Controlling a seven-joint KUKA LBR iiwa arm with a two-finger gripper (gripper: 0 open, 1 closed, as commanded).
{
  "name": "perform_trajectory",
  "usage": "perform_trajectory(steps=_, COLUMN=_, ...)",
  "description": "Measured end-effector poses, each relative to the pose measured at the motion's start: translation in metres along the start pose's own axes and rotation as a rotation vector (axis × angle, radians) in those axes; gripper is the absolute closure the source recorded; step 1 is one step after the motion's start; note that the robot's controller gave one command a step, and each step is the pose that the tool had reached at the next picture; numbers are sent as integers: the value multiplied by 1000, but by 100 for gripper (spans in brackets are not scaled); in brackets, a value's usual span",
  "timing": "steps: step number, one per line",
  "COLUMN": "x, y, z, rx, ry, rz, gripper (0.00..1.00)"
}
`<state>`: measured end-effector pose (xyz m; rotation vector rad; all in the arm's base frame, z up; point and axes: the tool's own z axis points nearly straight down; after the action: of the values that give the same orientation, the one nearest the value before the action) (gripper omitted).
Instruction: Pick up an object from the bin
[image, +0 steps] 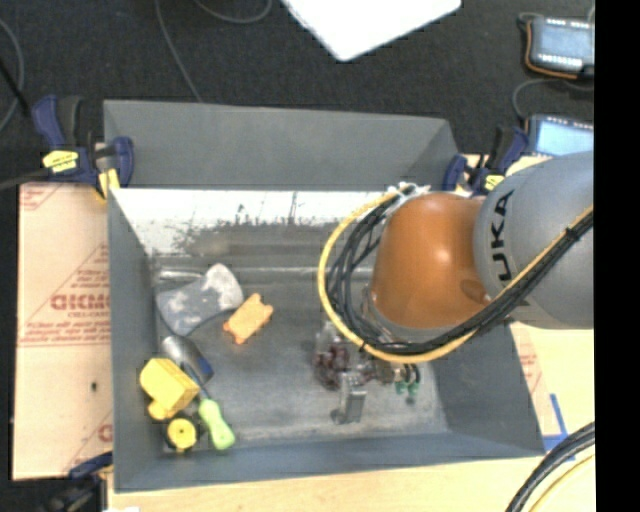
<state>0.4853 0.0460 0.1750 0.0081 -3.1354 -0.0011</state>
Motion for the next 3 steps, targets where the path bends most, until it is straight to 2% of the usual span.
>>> perform_trajectory(steps=1, x=-2, y=0, z=-4, rx=-1, ry=-8, rz=2, gripper=0)
perform_trajectory(steps=2, x=-17, y=-20, z=-5, rx=-2, ry=-4, rz=-62, gripper=0)
perform_trajectory(steps=3, x=-29, y=-60, z=12, rx=3, ry=-12, rz=-240, gripper=0)
